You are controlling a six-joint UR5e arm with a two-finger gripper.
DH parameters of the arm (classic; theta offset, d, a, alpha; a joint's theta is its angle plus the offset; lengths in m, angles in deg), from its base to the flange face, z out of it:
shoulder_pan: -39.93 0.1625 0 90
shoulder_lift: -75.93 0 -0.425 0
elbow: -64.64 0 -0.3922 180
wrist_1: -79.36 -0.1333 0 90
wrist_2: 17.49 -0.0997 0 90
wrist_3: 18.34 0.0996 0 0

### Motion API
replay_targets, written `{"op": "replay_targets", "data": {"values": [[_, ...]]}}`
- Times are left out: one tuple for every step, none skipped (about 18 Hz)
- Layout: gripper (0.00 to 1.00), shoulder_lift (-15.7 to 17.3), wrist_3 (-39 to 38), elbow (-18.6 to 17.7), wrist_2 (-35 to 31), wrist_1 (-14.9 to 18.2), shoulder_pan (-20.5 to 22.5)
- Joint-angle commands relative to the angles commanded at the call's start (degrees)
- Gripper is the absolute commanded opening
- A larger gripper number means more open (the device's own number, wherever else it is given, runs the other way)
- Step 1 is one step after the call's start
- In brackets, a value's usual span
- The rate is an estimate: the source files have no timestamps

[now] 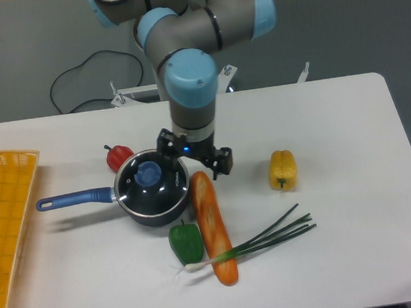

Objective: Open the lid
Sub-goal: 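Lower the gripper around the blue knob of the lid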

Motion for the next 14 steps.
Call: {"op": "replay_targets", "data": {"values": [[1.00,-0.1,-0.4,0.0,-0.1,0.0,-0.2],[1.00,0.0,-0.8,0.0,-0.1,0.1,-0.4],[1.00,0.0,-0.9,0.0,-0.1,0.1,-0.7],[1.00,-0.1,-0.9,0.0,-0.1,0.0,-0.8],[1.00,-0.2,-1.0,-0.1,-0.1,0.0,-0.9],[1.00,-0.3,-1.0,-0.2,-0.1,0.0,-1.0],[1.00,-0.3,-1.0,-0.3,-0.1,0.0,-1.6],[1.00,-0.4,-1.1,-0.4,-0.1,0.0,-2.0],[1.00,-0.4,-1.5,-0.4,-0.1,0.0,-2.1],[1.00,-0.4,-2.4,-0.4,-0.1,-0.1,-2.2],[1.00,-0.5,-3.2,-0.4,0.0,-0.1,-2.6],[1.00,-1.1,-4.1,-0.4,0.0,-0.3,-3.2],[1.00,-1.6,-5.0,-0.4,0.0,-0.4,-3.8],[1.00,-2.0,-6.0,-0.4,0.0,-0.5,-4.3]]}}
